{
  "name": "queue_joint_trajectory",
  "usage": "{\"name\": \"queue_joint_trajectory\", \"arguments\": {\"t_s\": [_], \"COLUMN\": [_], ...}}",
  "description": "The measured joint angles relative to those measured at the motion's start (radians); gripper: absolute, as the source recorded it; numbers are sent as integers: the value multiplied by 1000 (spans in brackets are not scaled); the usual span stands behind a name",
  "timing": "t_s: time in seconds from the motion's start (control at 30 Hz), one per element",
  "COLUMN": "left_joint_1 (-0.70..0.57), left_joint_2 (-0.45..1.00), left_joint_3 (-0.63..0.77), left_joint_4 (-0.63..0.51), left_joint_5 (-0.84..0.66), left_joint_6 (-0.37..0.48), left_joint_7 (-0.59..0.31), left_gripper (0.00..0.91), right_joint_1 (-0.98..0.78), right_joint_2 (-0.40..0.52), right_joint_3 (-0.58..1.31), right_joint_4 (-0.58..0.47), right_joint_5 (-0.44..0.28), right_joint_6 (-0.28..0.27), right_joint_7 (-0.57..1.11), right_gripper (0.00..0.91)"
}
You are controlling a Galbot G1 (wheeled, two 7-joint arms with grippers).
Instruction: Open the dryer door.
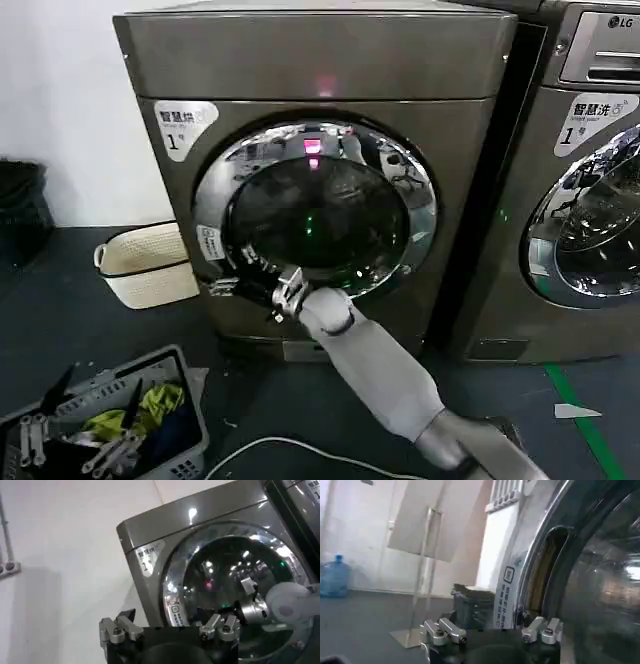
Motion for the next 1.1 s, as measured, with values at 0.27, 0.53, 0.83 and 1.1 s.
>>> {"name": "queue_joint_trajectory", "arguments": {"t_s": [0.27,0.53,0.83,1.1], "left_joint_1": [-6,-28,-59,-80], "left_joint_2": [0,0,52,95], "left_joint_3": [1,-35,-83,-110], "left_joint_4": [8,37,63,77], "left_joint_5": [-4,-55,-101,-120], "left_joint_6": [2,18,50,62], "left_joint_7": [0,-1,2,8], "left_gripper": [907,907,907,907], "right_joint_1": [-14,-16,-26,-53], "right_joint_2": [-39,-116,-203,-265], "right_joint_3": [-13,-22,2,29], "right_joint_4": [28,78,125,166], "right_joint_5": [34,109,254,363], "right_joint_6": [33,53,51,48], "right_joint_7": [-80,-197,-432,-615], "right_gripper": [907,907,907,907]}}
